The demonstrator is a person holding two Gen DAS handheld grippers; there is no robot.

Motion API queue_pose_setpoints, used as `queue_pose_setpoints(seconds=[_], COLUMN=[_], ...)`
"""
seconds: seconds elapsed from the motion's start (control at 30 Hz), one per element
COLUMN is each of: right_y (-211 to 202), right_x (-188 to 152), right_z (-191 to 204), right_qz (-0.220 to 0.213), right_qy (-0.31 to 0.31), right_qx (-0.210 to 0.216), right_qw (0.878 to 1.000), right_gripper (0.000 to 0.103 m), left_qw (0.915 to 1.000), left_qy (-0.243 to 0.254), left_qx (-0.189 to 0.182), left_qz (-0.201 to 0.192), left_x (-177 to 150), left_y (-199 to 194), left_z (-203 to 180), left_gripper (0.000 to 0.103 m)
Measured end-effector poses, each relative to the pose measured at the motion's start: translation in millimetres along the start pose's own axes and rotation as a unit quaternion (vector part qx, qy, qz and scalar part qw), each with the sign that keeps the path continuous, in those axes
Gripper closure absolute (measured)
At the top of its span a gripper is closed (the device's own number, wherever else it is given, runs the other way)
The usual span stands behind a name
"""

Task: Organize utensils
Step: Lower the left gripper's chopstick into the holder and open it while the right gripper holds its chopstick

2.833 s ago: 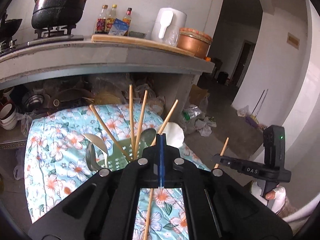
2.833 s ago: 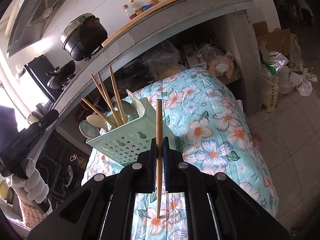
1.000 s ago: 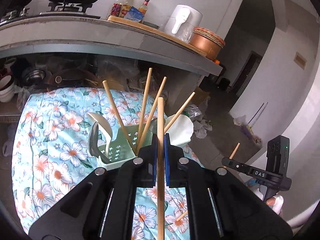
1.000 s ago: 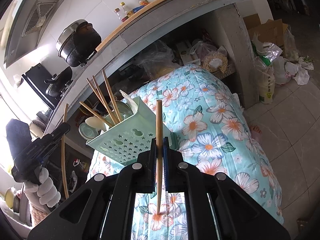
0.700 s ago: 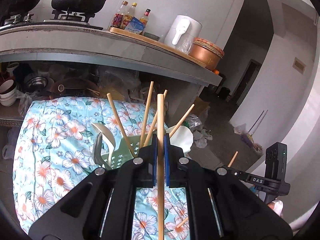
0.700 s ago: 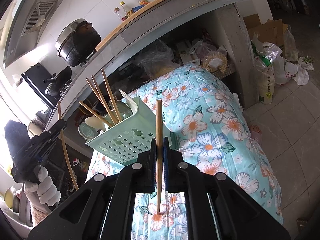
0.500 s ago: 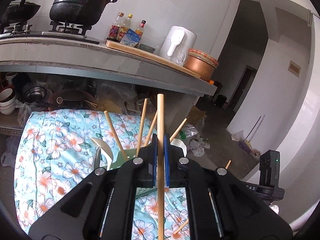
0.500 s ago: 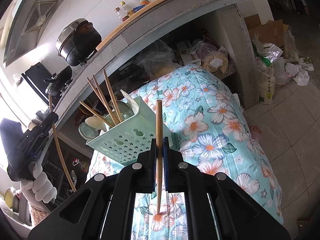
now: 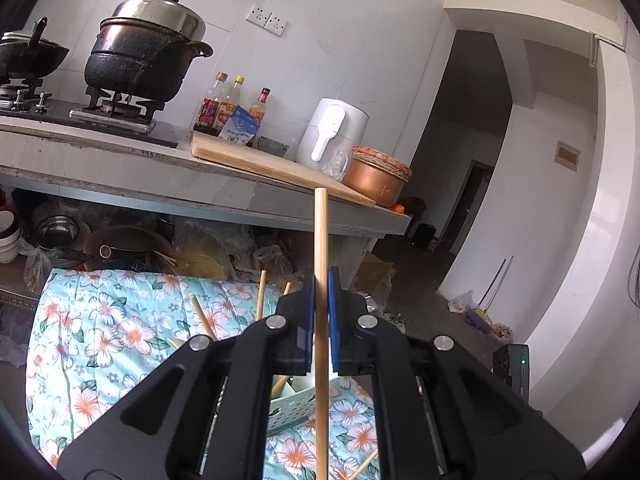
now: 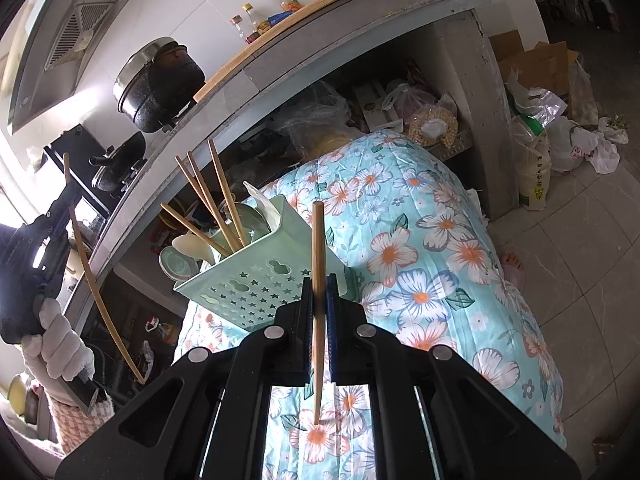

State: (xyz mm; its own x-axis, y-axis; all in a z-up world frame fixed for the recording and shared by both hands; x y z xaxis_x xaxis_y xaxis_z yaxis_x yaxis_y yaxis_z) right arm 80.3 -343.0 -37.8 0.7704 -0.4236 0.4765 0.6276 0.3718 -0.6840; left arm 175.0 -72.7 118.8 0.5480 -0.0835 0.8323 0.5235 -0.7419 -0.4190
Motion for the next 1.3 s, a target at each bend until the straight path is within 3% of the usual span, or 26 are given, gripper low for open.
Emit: queue_pose_setpoints(seconds=[0.4,1.3], right_y=[-1,-9], right_x=[0,1], right_z=[1,4], right_qz=[-0.001,-0.003], right_qy=[-0.001,0.005], right_qx=[0.0,0.047], right_qw=[1.0,0.999], right_gripper=[0.097,0.097], left_qw=[0.9998,0.9996], left_qy=[0.0,-0.016], left_qx=[-0.005,0.005], left_qz=[-0.019,-0.022], left_x=[14,14], left_y=[0,7], left_z=[-2,8], left_gripper=[0.098,0.098])
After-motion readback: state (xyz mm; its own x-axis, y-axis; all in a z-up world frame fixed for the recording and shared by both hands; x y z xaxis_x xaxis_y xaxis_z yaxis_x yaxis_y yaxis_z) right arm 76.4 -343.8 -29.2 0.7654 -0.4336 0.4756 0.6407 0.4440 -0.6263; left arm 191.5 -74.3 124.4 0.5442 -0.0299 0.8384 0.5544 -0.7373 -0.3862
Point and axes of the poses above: each gripper's, at about its wrist camera, not at the fingertips, and y roughly the way its jaws point, z to its left, x to its top, the point moved 5 cm from there along y, roughly the way its jaws point, and after that the axes turned 14 degrees about z, right-handed, at the moved point
